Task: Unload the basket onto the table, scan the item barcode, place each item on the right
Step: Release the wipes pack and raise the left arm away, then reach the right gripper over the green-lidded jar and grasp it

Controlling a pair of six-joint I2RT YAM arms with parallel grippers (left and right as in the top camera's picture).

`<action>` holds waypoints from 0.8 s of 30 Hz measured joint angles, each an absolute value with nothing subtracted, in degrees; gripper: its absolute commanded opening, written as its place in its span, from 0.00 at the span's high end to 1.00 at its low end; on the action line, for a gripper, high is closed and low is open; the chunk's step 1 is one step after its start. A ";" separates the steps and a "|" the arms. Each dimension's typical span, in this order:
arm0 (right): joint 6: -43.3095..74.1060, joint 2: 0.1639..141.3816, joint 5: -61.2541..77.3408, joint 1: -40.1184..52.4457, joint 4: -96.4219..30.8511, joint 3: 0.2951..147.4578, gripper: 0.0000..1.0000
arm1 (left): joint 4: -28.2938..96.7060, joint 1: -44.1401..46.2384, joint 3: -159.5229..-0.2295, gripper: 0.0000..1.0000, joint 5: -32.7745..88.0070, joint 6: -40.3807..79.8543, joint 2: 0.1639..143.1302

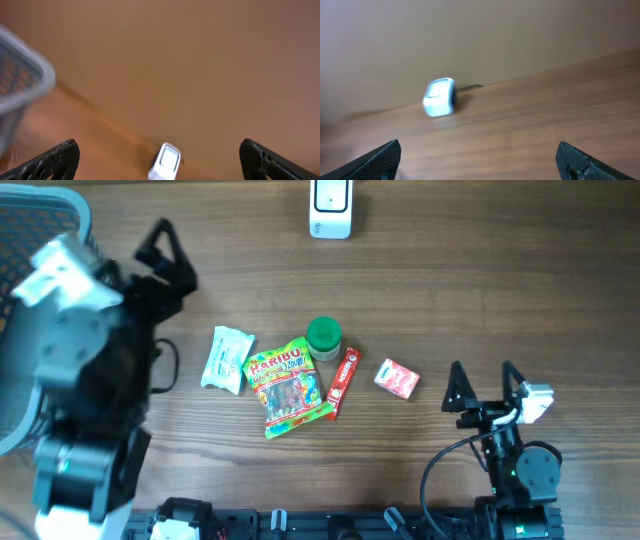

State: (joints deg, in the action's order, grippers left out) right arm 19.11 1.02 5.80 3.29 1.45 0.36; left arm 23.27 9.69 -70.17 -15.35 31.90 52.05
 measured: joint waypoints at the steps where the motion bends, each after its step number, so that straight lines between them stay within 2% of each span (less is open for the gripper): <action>1: 20.34 1.02 9.50 3.29 2.59 0.38 0.00 | 23.05 9.69 -70.70 0.00 -16.29 31.09 51.44; 6: 24.60 2.28 22.79 3.36 -6.79 3.29 0.00 | 17.43 9.69 -71.90 0.00 -22.15 28.16 49.63; 11: 23.09 9.26 32.71 3.36 -12.82 11.25 0.01 | 7.03 9.69 -72.07 0.00 -25.65 21.12 49.58; 17: 15.92 33.58 44.14 5.74 -28.93 32.03 0.00 | 5.61 9.69 -72.23 0.00 -32.29 8.54 49.47; 24: 5.87 64.20 39.05 20.12 -51.51 54.22 0.00 | 8.58 9.69 -72.25 0.00 -38.65 3.75 49.47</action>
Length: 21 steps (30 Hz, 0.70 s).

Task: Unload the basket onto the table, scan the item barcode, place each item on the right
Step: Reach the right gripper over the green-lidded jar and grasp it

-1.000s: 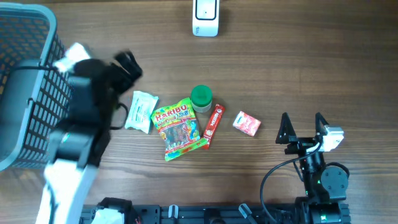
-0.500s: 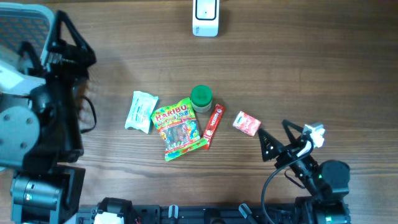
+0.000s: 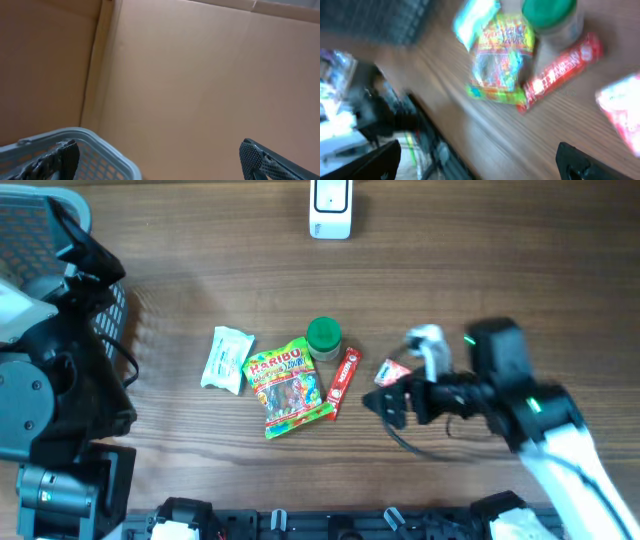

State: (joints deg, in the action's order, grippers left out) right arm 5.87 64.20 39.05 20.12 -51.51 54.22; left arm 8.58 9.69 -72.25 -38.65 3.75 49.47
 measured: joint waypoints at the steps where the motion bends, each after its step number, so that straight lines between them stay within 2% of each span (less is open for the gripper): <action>1: 5.13 68.01 36.25 22.76 -53.32 57.06 0.00 | 8.78 9.69 -72.25 0.00 -39.07 3.55 49.30; 4: 3.77 75.75 29.39 28.32 -55.35 62.43 0.00 | 9.04 9.69 -72.25 0.00 -39.66 3.22 48.84; 8: -0.45 83.44 21.80 33.17 -49.41 65.80 0.00 | 9.87 9.69 -72.25 0.00 -40.05 2.98 47.97; 14: -7.86 86.48 18.17 33.34 -41.32 65.87 0.00 | 10.28 9.69 -72.25 0.00 -40.47 2.81 46.83; 21: -17.37 89.08 15.38 33.34 -40.21 69.41 0.00 | 10.31 9.69 -72.25 0.00 -40.64 2.79 46.46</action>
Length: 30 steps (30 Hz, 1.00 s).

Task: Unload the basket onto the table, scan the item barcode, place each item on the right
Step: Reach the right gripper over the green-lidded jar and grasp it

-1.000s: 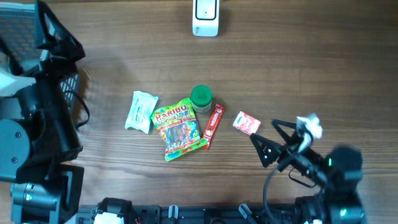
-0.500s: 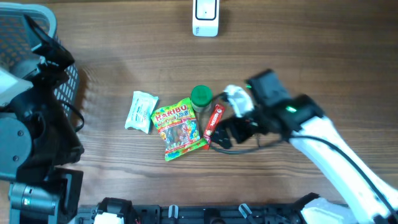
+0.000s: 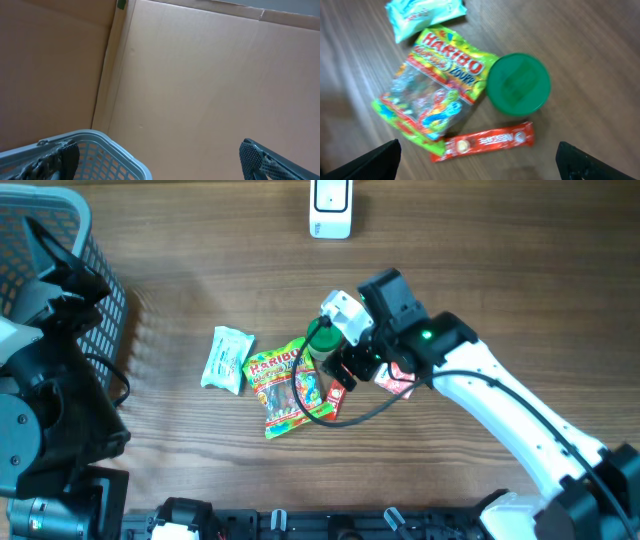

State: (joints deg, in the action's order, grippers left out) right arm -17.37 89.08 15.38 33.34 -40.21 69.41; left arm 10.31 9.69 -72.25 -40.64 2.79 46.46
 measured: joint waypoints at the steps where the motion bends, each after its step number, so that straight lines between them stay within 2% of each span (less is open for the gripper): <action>1: -18.24 90.15 14.96 33.34 -40.29 70.17 0.00 | 10.31 9.69 -72.25 0.00 -40.66 2.79 46.46; 8: -25.36 104.62 12.23 33.34 -49.21 83.26 0.00 | 10.52 9.69 -72.25 0.00 -40.66 2.79 46.46; 13: -28.67 108.92 11.07 33.34 -52.56 90.85 0.00 | 10.57 9.69 -72.25 0.00 -40.66 2.79 46.46; 30: -31.81 116.84 10.66 33.34 -50.37 91.66 0.00 | 10.74 9.69 -72.25 0.00 -40.66 2.79 46.46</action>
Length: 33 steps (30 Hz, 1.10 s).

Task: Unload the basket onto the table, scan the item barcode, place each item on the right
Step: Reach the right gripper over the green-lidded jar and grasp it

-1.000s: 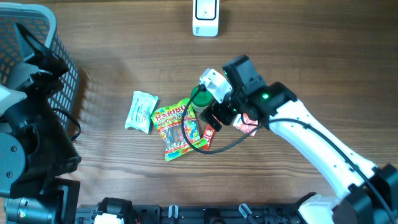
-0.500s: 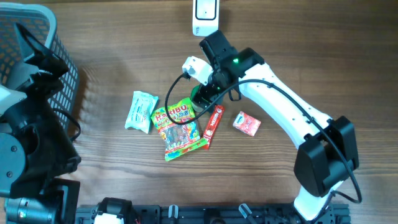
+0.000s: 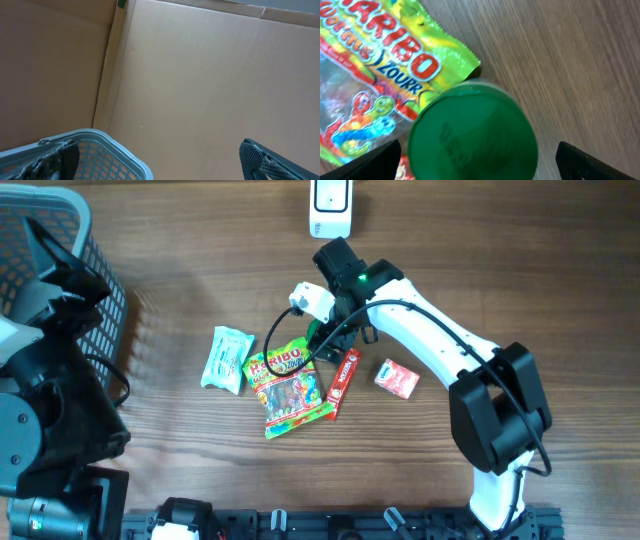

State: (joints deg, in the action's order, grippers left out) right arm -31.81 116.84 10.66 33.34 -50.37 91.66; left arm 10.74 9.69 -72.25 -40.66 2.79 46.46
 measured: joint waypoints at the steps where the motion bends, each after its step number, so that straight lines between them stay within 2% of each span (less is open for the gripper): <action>1: -31.81 117.08 10.66 33.34 -49.91 91.66 0.00 | 10.74 9.69 -72.25 0.00 -40.66 2.76 46.46; 5: -31.79 117.95 11.31 33.34 -49.36 91.66 0.02 | 10.74 9.69 -72.25 0.00 -40.66 2.76 46.46; 6: -31.77 118.15 11.62 33.34 -49.10 91.66 0.07 | 10.74 9.69 -72.25 0.00 -40.66 2.79 46.46; 10: -30.96 118.41 12.03 33.34 -47.44 91.66 0.17 | 10.74 9.69 -72.25 0.00 -40.66 2.76 46.46; 13: -29.28 118.43 12.25 33.34 -45.98 91.66 0.33 | 10.74 9.69 -72.25 0.00 -40.66 2.79 46.46; 15: -27.53 118.43 12.40 33.34 -45.58 91.66 0.39 | 10.74 9.69 -72.25 0.00 -40.66 2.79 46.46; 20: -20.53 118.43 11.44 33.34 -44.93 91.66 0.46 | 10.74 9.69 -72.25 0.00 -40.66 2.79 46.46; 24: -11.14 118.43 7.31 33.45 -45.23 92.01 0.44 | 10.74 9.69 -72.25 0.00 -40.66 2.79 46.46; 26: -6.13 118.43 5.08 33.45 -45.84 92.23 0.37 | 10.74 9.69 -72.25 0.00 -40.66 2.79 46.46; 29: 1.93 118.43 2.68 33.45 -47.88 92.86 0.33 | 10.74 9.69 -72.25 0.00 -40.66 2.79 46.46; 31: 7.60 118.43 1.87 33.45 -49.71 93.38 0.17 | 10.74 9.69 -72.25 0.00 -40.66 2.79 46.46; 32: 10.46 118.43 1.43 33.45 -50.89 93.82 0.06 | 10.74 9.69 -72.25 0.00 -40.66 2.79 46.46; 33: 13.34 118.43 1.32 33.45 -51.59 94.06 0.00 | 10.74 9.69 -72.25 0.00 -40.66 2.79 46.46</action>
